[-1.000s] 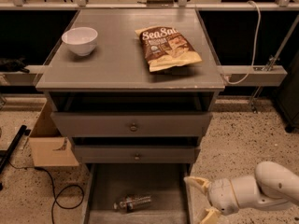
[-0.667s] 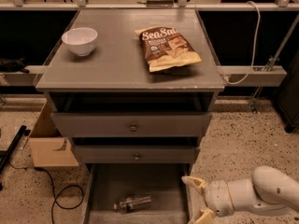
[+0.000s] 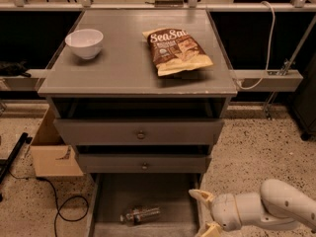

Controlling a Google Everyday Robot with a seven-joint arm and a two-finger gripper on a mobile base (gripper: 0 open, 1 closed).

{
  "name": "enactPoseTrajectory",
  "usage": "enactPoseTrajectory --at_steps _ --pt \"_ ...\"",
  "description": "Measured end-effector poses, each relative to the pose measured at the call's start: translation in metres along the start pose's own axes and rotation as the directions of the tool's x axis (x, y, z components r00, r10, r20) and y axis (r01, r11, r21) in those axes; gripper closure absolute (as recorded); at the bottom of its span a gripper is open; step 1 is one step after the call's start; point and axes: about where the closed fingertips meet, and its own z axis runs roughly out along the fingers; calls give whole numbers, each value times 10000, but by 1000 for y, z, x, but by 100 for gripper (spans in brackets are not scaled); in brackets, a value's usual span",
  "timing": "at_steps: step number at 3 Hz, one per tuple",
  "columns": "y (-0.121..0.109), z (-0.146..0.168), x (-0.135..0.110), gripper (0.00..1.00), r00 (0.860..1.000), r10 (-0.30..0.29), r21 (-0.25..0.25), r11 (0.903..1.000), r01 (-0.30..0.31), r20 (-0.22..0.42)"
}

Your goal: Pick water bottle from bottom drawer and place on counter

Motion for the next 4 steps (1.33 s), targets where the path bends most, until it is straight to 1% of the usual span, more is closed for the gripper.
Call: enactPoseTrajectory --at_steps 1,2,3,4 --pt "-14 25 22 0 9988 488 -152 9987 -488 6" --pt "-26 48 40 0 9961 757 -317 9965 -771 -448" --pt "-38 59 46 0 9932 908 11 9959 -909 -726" --pt "-37 60 47 0 9942 912 7 9958 -913 -578"
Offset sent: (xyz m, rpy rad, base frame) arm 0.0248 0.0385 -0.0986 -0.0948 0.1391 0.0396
